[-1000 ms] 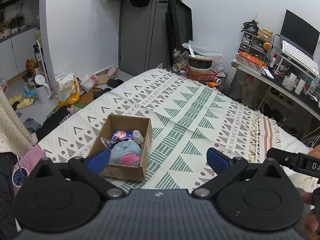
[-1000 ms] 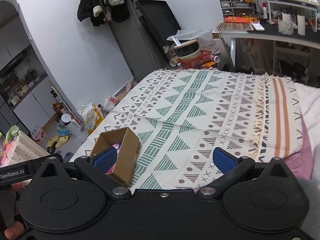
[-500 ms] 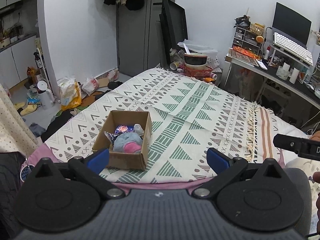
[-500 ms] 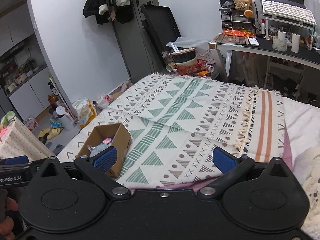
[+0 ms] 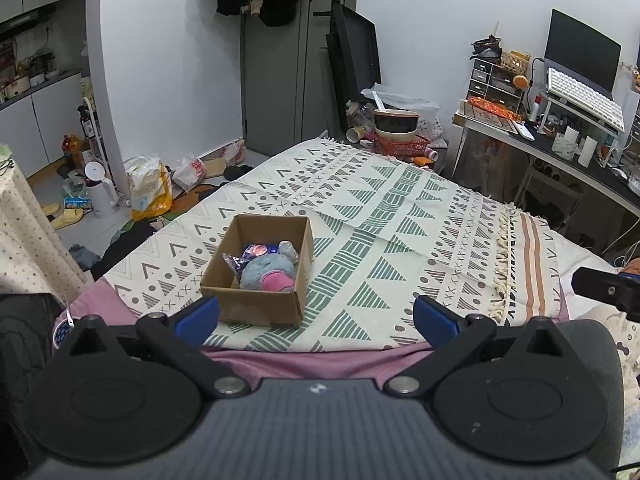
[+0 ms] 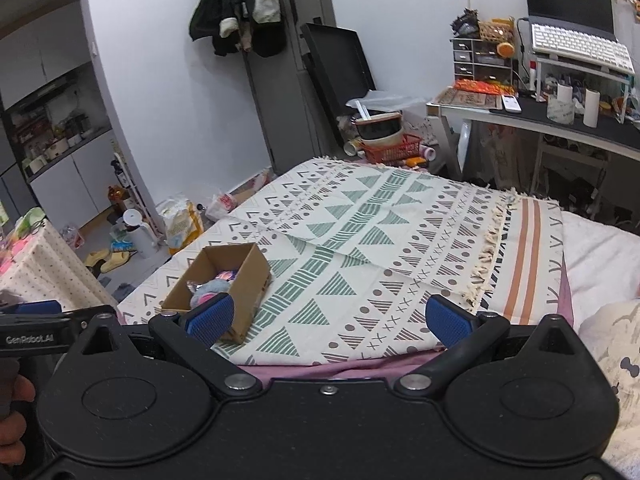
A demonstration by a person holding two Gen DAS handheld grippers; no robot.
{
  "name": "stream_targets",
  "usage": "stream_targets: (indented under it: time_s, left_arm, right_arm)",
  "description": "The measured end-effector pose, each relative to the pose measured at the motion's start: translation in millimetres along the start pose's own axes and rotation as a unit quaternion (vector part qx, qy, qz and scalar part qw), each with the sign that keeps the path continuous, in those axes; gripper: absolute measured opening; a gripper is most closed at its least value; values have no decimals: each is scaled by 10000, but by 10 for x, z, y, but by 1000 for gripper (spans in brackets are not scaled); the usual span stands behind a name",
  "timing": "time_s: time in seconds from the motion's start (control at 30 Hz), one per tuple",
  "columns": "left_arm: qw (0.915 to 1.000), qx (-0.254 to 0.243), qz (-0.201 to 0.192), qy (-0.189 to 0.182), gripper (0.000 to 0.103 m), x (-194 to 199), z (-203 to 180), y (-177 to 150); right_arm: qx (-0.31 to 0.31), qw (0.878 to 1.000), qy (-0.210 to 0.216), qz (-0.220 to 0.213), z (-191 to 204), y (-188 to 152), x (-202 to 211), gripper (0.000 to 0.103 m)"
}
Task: Organize soft objects
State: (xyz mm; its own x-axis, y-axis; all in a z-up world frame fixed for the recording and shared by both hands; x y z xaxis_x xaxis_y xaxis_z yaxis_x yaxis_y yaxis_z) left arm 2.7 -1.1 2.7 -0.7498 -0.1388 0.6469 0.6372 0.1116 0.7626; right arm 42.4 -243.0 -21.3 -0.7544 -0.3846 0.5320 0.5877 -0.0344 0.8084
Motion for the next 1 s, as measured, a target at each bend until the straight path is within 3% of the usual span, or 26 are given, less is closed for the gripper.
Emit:
stream_targets:
  time_s: [1.0]
  left_arm:
    - [10000,13,-62,33,103,185,32,-17]
  right_arm:
    - [51,10000,-6,-26,27,-55,103,103]
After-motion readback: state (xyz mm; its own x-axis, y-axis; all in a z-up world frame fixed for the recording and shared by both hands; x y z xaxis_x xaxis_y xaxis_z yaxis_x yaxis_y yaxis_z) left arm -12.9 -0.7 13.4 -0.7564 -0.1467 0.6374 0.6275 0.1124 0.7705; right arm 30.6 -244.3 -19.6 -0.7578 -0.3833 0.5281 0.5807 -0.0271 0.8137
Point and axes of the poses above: each gripper's, at about its wrist camera, not at the fingertips, and x roughly against the way its jaws point, z to its left, y to its top, the point moved 10 cm from there along -x, roughly the way its jaws point, and after that the axes turned 5 degrees about y, right-handed, at the moved point
